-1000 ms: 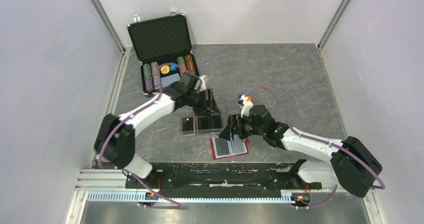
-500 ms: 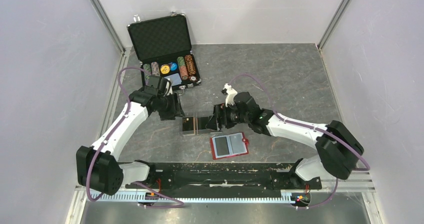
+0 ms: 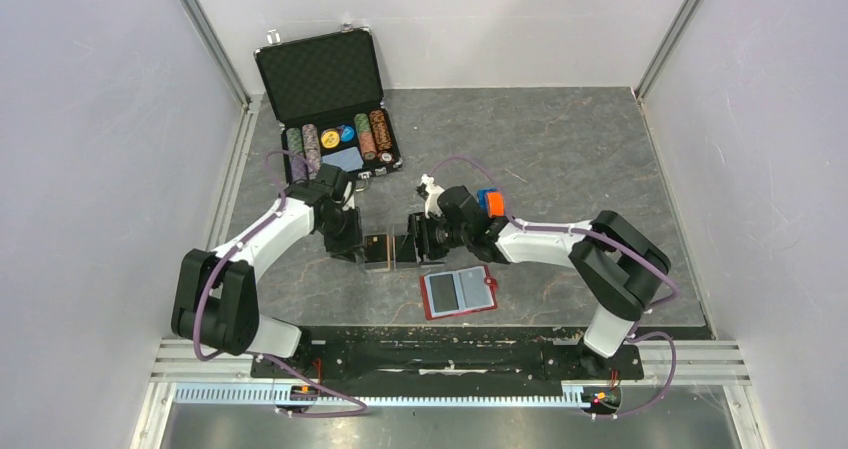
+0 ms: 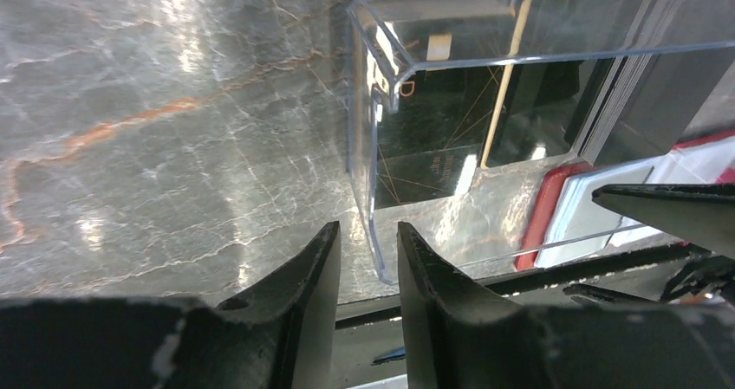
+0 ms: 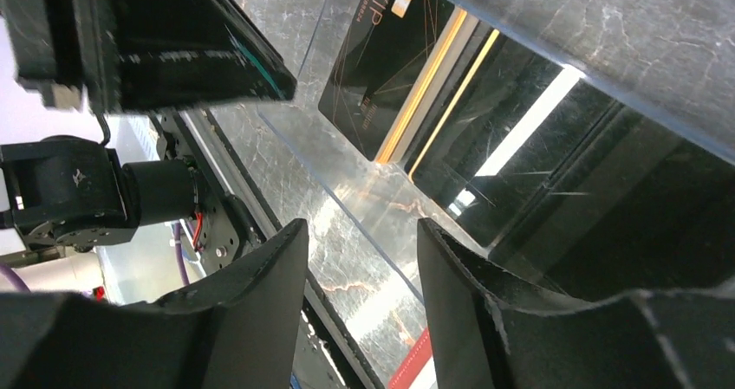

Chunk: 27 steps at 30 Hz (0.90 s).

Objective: Put the credit cards into the card holder
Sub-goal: Move the storage box to the center of the board.

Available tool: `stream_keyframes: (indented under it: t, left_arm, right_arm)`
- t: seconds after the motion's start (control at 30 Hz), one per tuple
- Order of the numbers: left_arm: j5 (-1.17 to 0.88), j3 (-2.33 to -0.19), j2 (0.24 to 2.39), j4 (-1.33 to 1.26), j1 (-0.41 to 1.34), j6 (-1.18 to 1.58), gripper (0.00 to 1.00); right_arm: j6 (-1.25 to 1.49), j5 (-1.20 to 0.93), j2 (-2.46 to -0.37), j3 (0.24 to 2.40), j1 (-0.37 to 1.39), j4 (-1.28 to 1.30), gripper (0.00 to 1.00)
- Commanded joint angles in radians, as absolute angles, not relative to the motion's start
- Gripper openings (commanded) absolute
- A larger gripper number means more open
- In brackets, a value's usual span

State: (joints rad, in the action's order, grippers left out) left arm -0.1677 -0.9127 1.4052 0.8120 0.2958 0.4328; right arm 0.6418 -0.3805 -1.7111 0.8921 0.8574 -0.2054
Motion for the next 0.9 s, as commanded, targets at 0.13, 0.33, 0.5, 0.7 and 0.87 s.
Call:
stream_keyframes:
  t: [0.13,0.33,0.5,0.7,0.87]
  left_arm:
    - [-0.238,-0.881,1.436,0.713,0.344,0.457,0.27]
    - [-0.264,-0.849,1.409,0.68,0.374,0.504,0.12]
    - [-0.265,-0.817,1.388,0.656,0.404,0.54,0.08]
    - [-0.261,-0.797,1.371,0.638,0.441,0.59,0.08]
    - [-0.245,-0.788,1.332,0.617,0.448,0.623,0.22]
  right_arm:
    - [0.665,-0.417,-1.793,0.984,0.866,-0.256,0.45]
    - [0.664,-0.415,-1.841,1.035,0.866,-0.231,0.3]
    - [0.623,-0.367,-1.87,1.077,0.866,-0.156,0.27]
    - [0.584,-0.323,-1.897,1.114,0.868,-0.068,0.29]
    - [0.547,-0.271,-1.894,1.131,0.88,-0.002,0.33]
